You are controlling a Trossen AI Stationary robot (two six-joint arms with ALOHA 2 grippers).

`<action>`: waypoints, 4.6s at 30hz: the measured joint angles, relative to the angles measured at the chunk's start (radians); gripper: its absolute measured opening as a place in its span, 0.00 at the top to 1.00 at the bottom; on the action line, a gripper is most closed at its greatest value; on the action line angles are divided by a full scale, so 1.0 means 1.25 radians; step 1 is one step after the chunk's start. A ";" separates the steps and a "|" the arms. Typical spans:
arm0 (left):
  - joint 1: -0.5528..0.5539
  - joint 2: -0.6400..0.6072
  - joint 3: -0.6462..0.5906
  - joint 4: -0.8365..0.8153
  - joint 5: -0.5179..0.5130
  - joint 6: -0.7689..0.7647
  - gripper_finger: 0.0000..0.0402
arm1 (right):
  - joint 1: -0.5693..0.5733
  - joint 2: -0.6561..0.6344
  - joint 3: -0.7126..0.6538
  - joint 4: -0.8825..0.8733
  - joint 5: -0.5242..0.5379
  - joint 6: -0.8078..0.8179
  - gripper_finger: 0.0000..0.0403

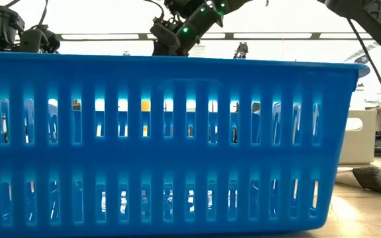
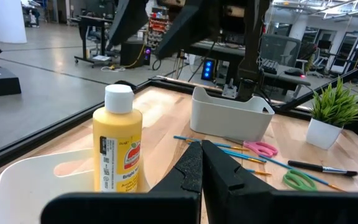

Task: Pick & Place Paint Supplies
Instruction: Put the green paint bottle into the white bin

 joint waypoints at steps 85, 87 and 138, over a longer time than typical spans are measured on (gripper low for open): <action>0.000 0.000 0.000 0.000 0.000 0.000 1.00 | 0.007 -1.286 -1.450 0.858 0.090 -0.041 0.31; 0.000 0.000 0.000 0.000 0.000 0.000 1.00 | 0.007 -1.286 -1.450 0.858 0.090 -0.039 0.31; -0.361 0.633 0.684 -0.815 -0.279 -0.848 1.00 | 0.007 -1.285 -1.450 0.858 0.090 -0.039 0.31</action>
